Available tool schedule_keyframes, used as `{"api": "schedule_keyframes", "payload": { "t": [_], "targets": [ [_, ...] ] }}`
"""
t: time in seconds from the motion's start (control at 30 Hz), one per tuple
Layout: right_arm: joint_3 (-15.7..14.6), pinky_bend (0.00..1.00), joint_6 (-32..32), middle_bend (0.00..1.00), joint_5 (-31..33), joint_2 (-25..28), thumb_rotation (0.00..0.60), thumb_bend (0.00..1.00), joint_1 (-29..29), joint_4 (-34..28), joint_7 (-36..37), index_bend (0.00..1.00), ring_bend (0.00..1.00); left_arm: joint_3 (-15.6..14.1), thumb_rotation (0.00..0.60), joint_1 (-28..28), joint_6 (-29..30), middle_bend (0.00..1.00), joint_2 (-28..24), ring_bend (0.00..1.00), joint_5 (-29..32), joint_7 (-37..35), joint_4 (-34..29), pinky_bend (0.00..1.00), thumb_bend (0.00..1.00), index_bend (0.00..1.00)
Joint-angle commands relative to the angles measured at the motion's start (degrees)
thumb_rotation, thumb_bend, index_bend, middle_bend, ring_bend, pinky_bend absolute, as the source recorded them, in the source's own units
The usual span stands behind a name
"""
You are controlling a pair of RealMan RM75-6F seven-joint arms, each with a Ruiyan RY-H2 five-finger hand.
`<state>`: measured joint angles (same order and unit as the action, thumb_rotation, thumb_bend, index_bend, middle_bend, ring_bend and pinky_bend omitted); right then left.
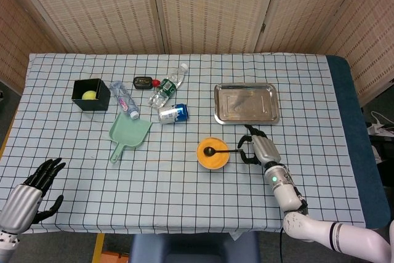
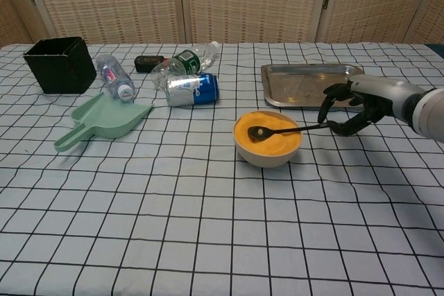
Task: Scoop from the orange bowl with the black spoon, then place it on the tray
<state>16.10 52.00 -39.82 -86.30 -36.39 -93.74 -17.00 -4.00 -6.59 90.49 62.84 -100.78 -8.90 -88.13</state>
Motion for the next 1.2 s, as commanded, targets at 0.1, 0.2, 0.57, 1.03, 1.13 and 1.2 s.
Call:
{"api": "schedule_keyframes", "payload": {
  "t": [0.1, 0.2, 0.57, 1.03, 1.13, 1.2],
  "targets": [
    [-0.35, 0.0, -0.62, 0.0, 2.08, 0.9, 0.6, 0.43, -0.93, -0.91, 0.09, 0.45, 0.0, -0.06, 0.6, -0.05, -0.07, 0.01, 0.07, 0.02, -0.13, 0.17, -0.12, 0.31, 0.44, 0.0],
    [-0.88, 0.0, -0.66, 0.0, 3.73, 1.29, 0.6, 0.43, -1.58, -1.2, -0.42, 0.45, 0.0, -0.07, 0.6, -0.05, 0.0, 0.01, 0.1, 0.02, -0.2, 0.14, -0.04, 0.31, 0.44, 0.0],
    [-1.08, 0.0, -1.77, 0.0, 7.73, 1.97, 0.6, 0.43, -4.11, -1.41, 0.1, 0.44, 0.0, -0.21, 0.6, -0.21, -0.23, 0.01, 0.33, 0.02, -0.39, 0.21, 0.15, 0.31, 0.44, 0.0],
    [-3.01, 0.0, -1.24, 0.0, 9.71, 2.8, 0.6, 0.43, -5.72, -2.08, 0.13, 0.49, 0.0, -0.25, 0.6, -0.22, 0.14, 0.01, 0.51, 0.02, -0.66, -0.07, 0.4, 0.31, 0.44, 0.0],
    [-3.49, 0.0, -1.21, 0.0, 10.5, 2.83, 0.6, 0.43, -6.17, -1.95, -0.24, 0.49, 0.0, -0.27, 0.6, -0.23, 0.19, 0.01, 0.51, 0.02, -0.71, -0.09, 0.39, 0.31, 0.44, 0.0],
    [-3.58, 0.0, -1.27, 0.0, 10.9, 2.86, 0.6, 0.43, -6.39, -1.97, -0.12, 0.49, 0.0, -0.25, 0.6, -0.23, 0.22, 0.01, 0.51, 0.02, -0.67, -0.11, 0.41, 0.31, 0.44, 0.0]
  ]
}}
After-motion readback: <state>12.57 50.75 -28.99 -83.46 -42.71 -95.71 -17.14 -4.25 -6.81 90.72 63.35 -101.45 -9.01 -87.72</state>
